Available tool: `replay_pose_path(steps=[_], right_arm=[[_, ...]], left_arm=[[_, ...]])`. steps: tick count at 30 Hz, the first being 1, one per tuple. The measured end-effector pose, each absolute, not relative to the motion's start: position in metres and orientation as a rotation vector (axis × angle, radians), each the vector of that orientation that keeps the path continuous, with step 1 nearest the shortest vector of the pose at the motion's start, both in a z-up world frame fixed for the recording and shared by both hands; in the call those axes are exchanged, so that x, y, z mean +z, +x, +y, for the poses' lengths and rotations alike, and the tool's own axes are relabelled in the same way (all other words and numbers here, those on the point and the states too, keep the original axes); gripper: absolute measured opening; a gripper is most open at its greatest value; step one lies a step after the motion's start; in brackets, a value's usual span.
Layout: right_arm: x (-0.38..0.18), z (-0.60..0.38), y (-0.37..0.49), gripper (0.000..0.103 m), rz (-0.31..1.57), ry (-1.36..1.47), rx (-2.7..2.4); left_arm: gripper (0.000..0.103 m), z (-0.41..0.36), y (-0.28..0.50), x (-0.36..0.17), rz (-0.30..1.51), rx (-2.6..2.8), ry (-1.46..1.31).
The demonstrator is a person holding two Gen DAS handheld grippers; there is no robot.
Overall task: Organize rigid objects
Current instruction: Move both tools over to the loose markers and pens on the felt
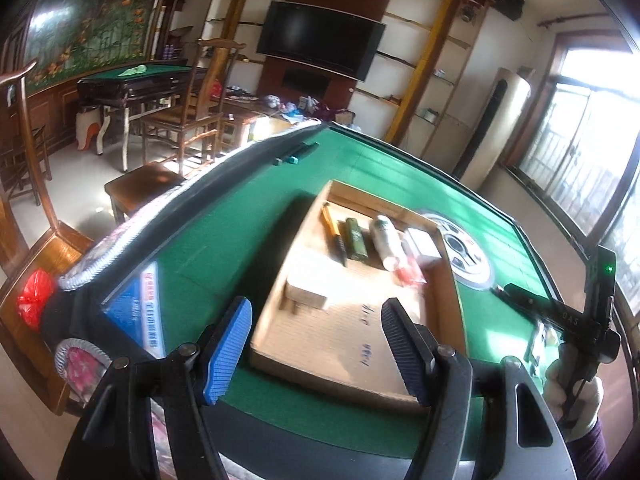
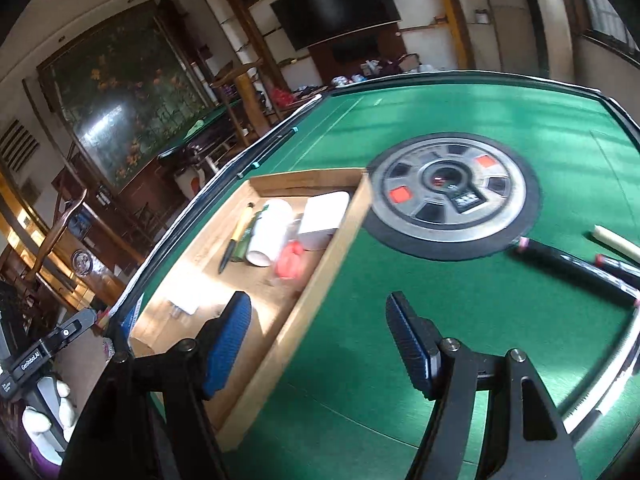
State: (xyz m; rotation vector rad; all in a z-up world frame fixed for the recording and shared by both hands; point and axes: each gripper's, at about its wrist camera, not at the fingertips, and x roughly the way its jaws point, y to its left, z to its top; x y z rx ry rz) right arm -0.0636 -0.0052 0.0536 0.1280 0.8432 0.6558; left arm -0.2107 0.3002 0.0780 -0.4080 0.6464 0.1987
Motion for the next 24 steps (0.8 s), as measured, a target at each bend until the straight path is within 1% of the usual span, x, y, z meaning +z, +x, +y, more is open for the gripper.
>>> replay_pose_path(steps=[4, 7, 10, 13, 16, 24], right_arm=[[0.05, -0.057, -0.059, 0.07, 0.813, 0.173, 0.552], [0.044, -0.085, -0.066, 0.07, 0.736, 0.157, 0.43], [0.042, -0.096, -0.062, 0.07, 0.751, 0.205, 0.417], [0.044, -0.087, -0.067, 0.073, 0.729, 0.173, 0.437], [0.039, -0.079, -0.069, 0.073, 0.757, 0.137, 0.46], [0.027, -0.065, -0.074, 0.073, 0.827, 0.064, 0.482]], left_arm=[[0.071, 0.27, -0.202, 0.079, 0.682, 0.163, -0.389], [0.071, 0.243, -0.196, 0.075, 0.713, 0.142, -0.398], [0.071, 0.211, -0.19, 0.067, 0.743, 0.091, -0.363], [0.071, 0.178, -0.183, 0.059, 0.788, 0.015, -0.311], [0.071, 0.155, -0.182, 0.056, 0.803, -0.026, -0.261], [0.071, 0.138, -0.183, 0.05, 0.843, -0.07, -0.224]])
